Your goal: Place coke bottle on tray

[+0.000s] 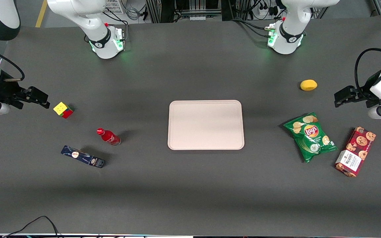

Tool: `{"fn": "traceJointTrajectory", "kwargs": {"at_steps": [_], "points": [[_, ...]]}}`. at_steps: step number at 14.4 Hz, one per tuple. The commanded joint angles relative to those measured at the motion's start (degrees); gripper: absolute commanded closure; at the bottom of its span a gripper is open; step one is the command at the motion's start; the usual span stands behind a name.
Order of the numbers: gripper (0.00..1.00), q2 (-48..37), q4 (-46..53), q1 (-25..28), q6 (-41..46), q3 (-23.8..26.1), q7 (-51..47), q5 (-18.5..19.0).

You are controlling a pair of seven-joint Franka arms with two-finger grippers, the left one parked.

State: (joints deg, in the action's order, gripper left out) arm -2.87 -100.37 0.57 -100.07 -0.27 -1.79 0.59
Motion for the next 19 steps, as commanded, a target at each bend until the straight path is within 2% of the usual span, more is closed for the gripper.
{"fn": "traceJointTrajectory", "kwargs": {"at_steps": [1, 9, 13, 19], "points": [[0.0, 0.93, 2.02, -0.39, 1.45, 0.19, 1.0, 0.03], [0.0, 2.07, 2.9, -1.27, 1.63, 0.19, 1.0, -0.41], [0.0, 2.34, 2.9, 0.3, 1.72, 0.19, 0.91, -0.5], [0.0, 4.27, 2.81, 10.92, 1.98, -1.56, 0.56, -0.41]]}}
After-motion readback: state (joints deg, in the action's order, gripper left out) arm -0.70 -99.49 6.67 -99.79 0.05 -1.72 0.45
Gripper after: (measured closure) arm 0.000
